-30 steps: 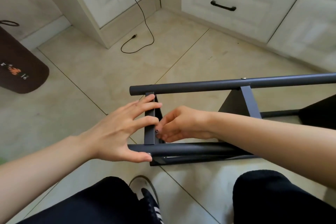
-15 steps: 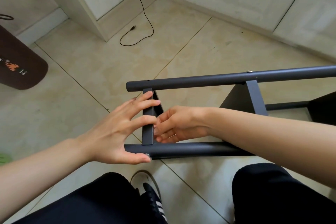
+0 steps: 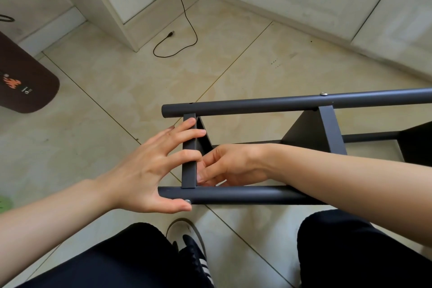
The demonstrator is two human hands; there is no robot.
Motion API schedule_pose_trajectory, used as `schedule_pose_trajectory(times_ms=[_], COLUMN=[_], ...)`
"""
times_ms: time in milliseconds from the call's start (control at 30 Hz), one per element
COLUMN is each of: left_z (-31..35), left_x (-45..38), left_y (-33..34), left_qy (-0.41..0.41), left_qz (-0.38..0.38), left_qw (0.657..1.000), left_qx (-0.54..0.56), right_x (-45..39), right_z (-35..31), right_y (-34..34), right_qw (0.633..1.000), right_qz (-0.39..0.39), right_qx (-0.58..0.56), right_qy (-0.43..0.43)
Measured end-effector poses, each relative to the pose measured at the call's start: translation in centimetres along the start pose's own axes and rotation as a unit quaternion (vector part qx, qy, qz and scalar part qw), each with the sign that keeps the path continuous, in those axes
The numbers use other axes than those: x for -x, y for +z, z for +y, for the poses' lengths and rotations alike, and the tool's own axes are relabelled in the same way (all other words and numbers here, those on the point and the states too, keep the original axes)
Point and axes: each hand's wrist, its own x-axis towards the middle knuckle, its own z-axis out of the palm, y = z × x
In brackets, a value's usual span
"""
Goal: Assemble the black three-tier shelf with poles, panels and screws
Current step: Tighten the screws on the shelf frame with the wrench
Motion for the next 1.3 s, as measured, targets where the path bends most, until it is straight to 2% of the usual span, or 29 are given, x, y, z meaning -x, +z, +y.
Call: schedule_pose_trajectory(times_ms=[367, 767, 1000, 1300], left_z=[0.22, 0.14, 0.08, 0.00], left_x=[-0.10, -0.20, -0.25, -0.24], left_y=[-0.18, -0.17, -0.10, -0.07], left_qy=[-0.010, 0.002, 0.006, 0.008], left_qz=[-0.005, -0.001, 0.000, -0.001], left_qw=[1.000, 1.000, 1.000, 1.000], left_qx=[0.001, -0.004, -0.004, -0.005], right_x=[-0.06, -0.16, -0.33, -0.53], right_z=[-0.01, -0.09, 0.12, 0.33], right_y=[-0.26, -0.24, -0.46, -0.54], right_qw=[0.999, 0.997, 1.000, 0.998], right_qz=[-0.018, 0.014, 0.009, 0.017], right_qx=[-0.007, 0.053, 0.020, 0.042], right_qy=[0.025, 0.046, 0.022, 0.038])
